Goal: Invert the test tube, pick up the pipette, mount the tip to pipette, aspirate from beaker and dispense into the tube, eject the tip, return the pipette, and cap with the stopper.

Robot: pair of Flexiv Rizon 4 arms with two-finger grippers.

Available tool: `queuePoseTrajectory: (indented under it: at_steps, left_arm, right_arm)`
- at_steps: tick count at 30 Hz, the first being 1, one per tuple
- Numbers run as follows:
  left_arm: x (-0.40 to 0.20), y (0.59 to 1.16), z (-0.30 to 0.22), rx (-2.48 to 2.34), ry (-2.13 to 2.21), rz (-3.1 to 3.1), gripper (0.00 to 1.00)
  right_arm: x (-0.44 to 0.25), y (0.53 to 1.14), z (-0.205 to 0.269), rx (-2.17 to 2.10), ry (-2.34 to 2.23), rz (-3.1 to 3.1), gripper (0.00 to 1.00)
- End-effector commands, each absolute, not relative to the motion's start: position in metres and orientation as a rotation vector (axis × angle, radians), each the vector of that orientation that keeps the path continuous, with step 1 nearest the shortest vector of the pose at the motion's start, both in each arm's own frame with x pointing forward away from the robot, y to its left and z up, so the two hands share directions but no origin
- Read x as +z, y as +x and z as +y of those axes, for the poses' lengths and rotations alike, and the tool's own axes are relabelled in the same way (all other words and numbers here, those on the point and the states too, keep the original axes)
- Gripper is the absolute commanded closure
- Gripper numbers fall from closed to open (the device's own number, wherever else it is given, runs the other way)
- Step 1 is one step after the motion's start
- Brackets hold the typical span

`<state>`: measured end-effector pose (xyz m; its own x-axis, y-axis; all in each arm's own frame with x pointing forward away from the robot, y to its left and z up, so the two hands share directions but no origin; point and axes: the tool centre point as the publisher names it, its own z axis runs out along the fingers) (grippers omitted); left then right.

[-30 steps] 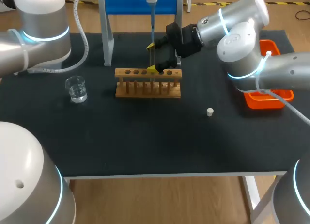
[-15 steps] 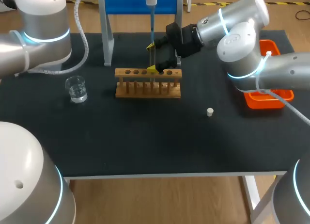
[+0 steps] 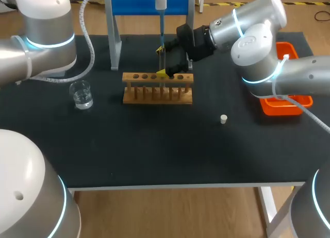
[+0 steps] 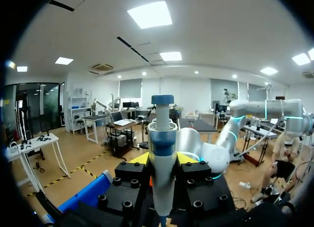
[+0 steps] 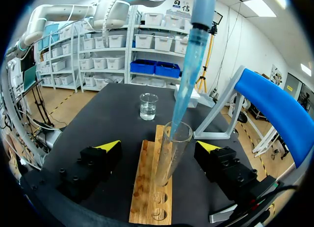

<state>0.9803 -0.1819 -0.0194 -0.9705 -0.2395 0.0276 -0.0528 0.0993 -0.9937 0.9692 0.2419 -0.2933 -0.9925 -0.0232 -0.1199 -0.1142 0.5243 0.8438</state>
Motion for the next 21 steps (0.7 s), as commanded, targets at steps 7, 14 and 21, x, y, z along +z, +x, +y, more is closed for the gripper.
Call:
queuePoseTrajectory:
  at_steps: [7, 14, 21]
  left_arm:
    - [-0.0232, 0.9816, -0.1805, -1.994, -0.301, 2.222, 1.00]
    - [-0.0243, 0.9828, -0.1786, -1.964, -0.301, 2.227, 1.00]
    - [-0.0248, 0.9846, -0.1782, -1.964, -0.287, 2.206, 1.00]
  right_arm:
    - [-0.2921, 0.9696, 0.2413, 1.479, -0.122, 2.666, 0.00]
    - [-0.2921, 0.9696, 0.2413, 1.479, -0.122, 2.666, 0.00]
    - [-0.2921, 0.9696, 0.2413, 1.479, -0.122, 2.666, 0.00]
